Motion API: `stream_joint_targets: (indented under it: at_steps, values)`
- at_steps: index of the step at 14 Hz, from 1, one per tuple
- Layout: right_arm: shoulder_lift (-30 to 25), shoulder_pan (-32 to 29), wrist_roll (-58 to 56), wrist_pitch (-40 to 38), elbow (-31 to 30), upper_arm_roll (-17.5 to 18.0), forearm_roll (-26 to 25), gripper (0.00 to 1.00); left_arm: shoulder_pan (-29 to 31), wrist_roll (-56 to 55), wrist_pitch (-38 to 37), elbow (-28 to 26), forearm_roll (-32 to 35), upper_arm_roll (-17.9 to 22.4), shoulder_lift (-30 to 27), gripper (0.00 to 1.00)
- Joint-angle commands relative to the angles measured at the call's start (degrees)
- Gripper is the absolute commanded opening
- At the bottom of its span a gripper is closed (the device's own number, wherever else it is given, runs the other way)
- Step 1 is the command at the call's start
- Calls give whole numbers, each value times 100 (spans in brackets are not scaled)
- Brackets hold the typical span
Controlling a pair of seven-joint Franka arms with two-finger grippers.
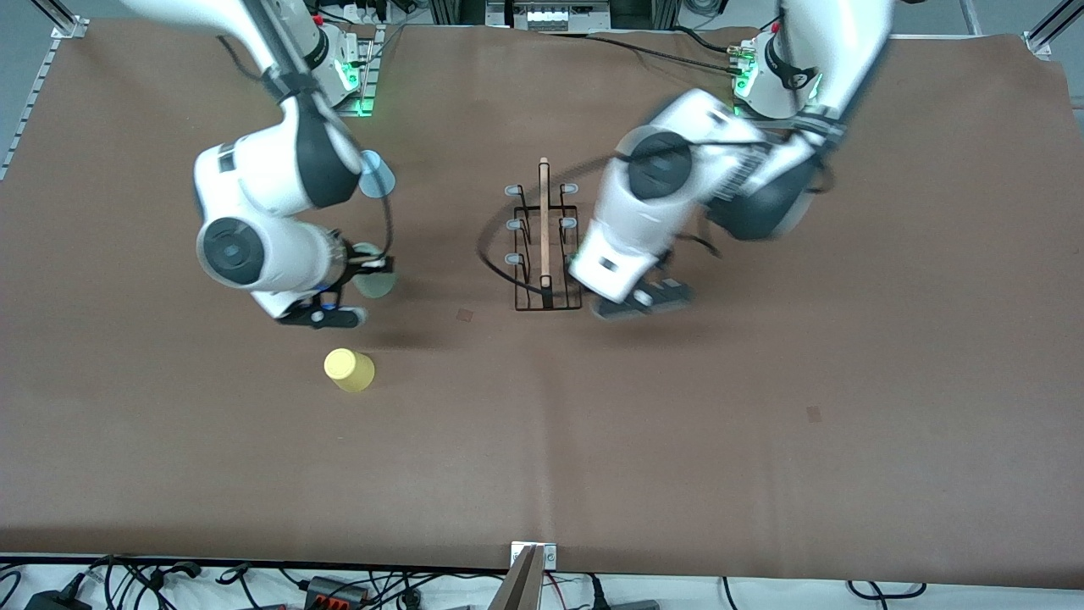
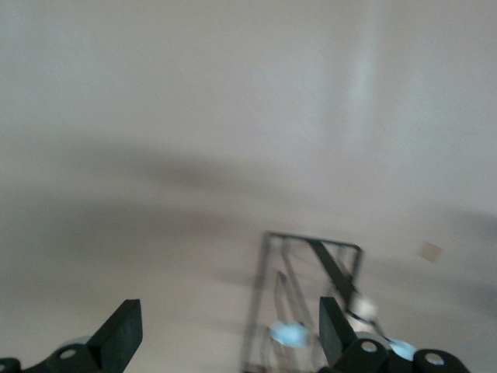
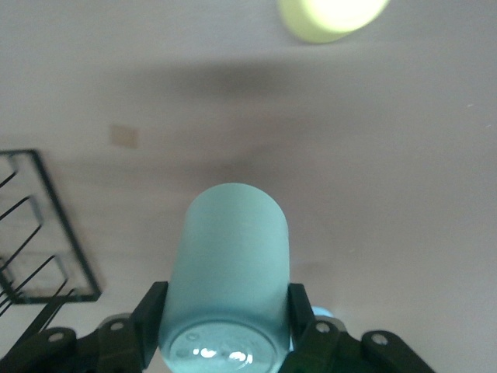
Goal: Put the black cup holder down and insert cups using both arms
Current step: 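Move the blue cup toward the holder while the left gripper withdraws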
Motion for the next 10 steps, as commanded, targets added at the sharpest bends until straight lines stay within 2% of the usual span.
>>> stream_joint_targets:
  at_steps: [1, 4, 5, 7, 10]
  values:
    - [-144, 522, 242, -187, 142, -10, 70, 30, 511, 886, -404, -15, 51, -108, -232, 100]
    - [-285, 1023, 740, -187, 195, 25, 500, 30, 968, 1691, -731, -129, 42, -38, -494, 100]
    - [-303, 1260, 986, -204, 195, 25, 544, 31, 1074, 2175, -766, -338, 33, 171, -687, 100]
    - [-268, 1761, 1313, -318, 177, 25, 562, 31, 1092, 2739, -713, -752, -159, 917, -1118, 100]
    - [-49, 2027, 1454, -196, 159, 25, 554, 31, 1179, 3968, -739, -842, -1106, 2138, -1663, 100]
